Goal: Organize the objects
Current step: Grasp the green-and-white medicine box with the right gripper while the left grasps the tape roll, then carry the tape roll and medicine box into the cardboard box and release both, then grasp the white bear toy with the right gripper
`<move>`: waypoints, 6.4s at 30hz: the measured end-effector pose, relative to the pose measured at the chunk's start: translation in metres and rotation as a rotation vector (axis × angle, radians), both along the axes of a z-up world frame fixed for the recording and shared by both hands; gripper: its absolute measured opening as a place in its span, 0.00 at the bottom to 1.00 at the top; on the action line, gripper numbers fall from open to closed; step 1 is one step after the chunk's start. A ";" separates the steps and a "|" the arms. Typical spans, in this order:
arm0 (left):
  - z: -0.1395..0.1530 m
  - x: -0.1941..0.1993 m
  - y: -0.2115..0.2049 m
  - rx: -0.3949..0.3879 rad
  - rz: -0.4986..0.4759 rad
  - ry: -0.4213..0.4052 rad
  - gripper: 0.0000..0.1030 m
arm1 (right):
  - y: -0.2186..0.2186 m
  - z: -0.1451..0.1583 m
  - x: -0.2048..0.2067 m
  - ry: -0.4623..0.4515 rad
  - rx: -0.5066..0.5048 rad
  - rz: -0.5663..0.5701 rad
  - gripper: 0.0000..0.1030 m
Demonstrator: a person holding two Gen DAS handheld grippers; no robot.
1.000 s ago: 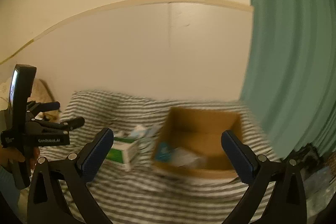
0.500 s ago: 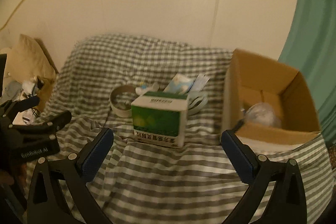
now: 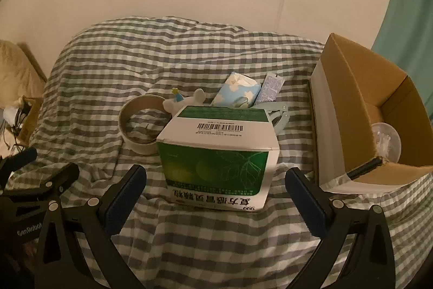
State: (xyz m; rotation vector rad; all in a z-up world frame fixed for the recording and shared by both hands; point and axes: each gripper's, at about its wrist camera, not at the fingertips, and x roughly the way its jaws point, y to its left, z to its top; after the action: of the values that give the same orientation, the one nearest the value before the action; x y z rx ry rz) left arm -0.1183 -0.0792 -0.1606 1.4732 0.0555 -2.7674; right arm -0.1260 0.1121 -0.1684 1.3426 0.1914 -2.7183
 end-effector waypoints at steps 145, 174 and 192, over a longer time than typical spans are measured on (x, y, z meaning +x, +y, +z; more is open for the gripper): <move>0.239 0.039 0.160 0.065 -0.223 0.368 1.00 | 0.215 0.232 0.061 0.366 -0.077 0.050 1.00; 0.031 -0.020 0.000 -0.086 0.042 0.105 1.00 | 0.026 0.044 -0.023 0.077 0.041 0.243 1.00; -0.019 -0.064 -0.007 -0.024 0.048 0.022 1.00 | -0.015 -0.040 -0.116 -0.066 0.057 0.307 0.47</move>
State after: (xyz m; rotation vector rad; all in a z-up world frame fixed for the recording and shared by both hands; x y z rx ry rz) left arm -0.1825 -0.0864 -0.1794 1.4171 0.0568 -2.7372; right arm -0.2417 0.0976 -0.2085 1.2929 0.4332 -2.4278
